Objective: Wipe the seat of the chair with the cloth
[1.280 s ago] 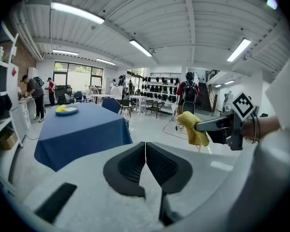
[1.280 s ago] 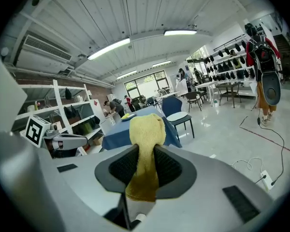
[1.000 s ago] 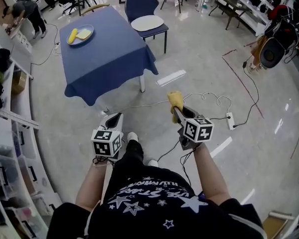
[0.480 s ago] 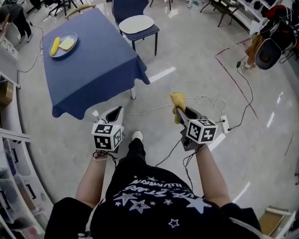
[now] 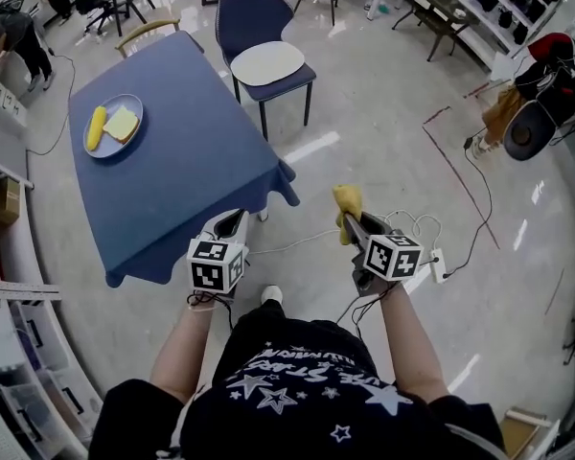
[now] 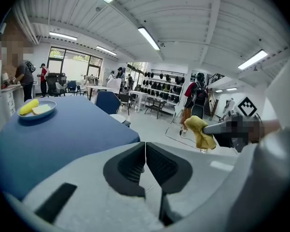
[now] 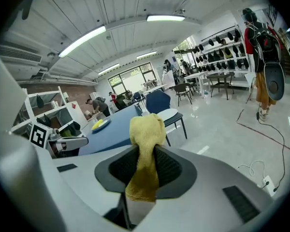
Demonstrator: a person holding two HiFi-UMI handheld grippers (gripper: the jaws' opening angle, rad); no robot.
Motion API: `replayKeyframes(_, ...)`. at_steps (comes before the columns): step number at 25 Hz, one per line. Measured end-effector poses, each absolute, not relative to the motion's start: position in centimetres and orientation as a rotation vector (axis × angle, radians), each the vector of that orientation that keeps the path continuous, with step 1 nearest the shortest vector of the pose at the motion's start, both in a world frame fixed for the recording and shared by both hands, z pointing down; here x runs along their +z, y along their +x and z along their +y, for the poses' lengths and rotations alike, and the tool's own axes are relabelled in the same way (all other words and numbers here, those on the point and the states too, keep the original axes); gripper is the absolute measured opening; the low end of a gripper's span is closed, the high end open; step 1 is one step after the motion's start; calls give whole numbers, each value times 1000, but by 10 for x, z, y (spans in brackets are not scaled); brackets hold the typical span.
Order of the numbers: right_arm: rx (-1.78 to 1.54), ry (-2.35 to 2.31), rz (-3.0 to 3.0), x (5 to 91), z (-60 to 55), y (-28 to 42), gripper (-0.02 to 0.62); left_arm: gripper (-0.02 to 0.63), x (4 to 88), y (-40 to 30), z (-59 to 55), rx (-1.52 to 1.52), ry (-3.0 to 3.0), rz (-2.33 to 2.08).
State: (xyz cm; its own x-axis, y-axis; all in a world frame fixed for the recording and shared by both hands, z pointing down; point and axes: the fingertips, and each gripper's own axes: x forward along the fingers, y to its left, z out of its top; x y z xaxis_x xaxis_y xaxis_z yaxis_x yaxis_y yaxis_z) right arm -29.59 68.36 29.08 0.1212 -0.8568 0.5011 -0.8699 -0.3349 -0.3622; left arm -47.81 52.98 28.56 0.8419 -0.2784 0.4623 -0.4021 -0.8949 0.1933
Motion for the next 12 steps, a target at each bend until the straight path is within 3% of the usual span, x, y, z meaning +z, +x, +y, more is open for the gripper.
replayKeyframes(6,1111,2274,-1798,308,647,-271,101,21,299,-447,494,670,2693,-514)
replayKeyframes(12,1113,2258,-1854,311,602,-202,101,21,300,-393,462,687,2687,-574)
